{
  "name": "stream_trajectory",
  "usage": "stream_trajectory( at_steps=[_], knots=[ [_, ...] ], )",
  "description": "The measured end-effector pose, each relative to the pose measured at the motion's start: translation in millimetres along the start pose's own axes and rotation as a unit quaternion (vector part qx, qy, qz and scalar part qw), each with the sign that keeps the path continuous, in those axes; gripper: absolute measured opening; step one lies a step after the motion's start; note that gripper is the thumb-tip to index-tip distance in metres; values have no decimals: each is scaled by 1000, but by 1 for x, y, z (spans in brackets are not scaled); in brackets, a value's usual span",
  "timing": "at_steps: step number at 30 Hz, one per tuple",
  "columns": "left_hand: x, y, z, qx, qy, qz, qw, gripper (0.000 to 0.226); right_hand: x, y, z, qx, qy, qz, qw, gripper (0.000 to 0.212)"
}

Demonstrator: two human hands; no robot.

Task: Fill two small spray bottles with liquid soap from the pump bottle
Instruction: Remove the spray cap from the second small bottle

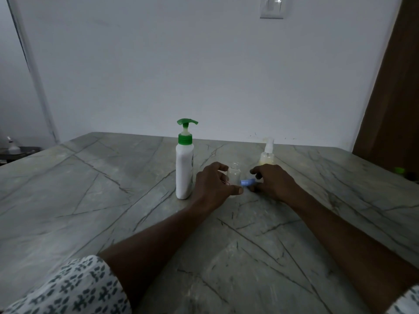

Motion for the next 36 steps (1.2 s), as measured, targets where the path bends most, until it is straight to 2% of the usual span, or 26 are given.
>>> stream_trajectory(
  at_steps=[5, 9, 14, 16, 20, 22, 24, 27, 29, 32, 36],
  knots=[
    [0, 0, 0, 3, 1, -2, 1000, 71, -3, -3, -3, 4, 12, 2, 1000, 63],
    [-1, 3, 0, 0, 29, 8, 1000, 78, -6, -10, -10, 55, 84, -33, 994, 54],
    [-12, 19, -7, -4, 143, 73, 987, 54, -9, -15, -17, 169, 147, -73, 972, 49],
    [-20, 27, -9, -32, 198, 132, 971, 43, -9, -16, -16, 217, 136, -80, 963, 49],
    [-26, 44, -20, -23, 283, 242, 928, 34, -12, -19, -11, 274, 85, -101, 953, 54],
    [-21, 48, -34, -25, 336, 236, 912, 37, -14, -21, -8, 270, 67, -107, 955, 64],
    [-10, 40, -51, -6, 385, 180, 905, 57, -18, -24, -5, 260, 64, -103, 958, 69],
    [6, 17, -71, -6, 351, 94, 932, 96, -19, -29, -1, 261, 60, -103, 958, 71],
    [13, 3, -79, -40, 297, 92, 950, 110, -19, -32, 0, 256, 57, -106, 959, 71],
    [21, -11, -83, -54, 244, 115, 961, 117, -20, -36, 2, 233, 66, -106, 964, 64],
    [27, -16, -77, -95, 190, 97, 972, 119, -19, -39, 10, 219, 80, -106, 967, 52]
  ],
)
Point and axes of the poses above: each hand's wrist, its own x-axis towards the middle knuckle, its own z-axis out of the palm, y = z × x, the point moved 2 cm from there along x, towards the middle knuckle, and after that the axes turned 2 degrees about -z, right-handed, at the moved point
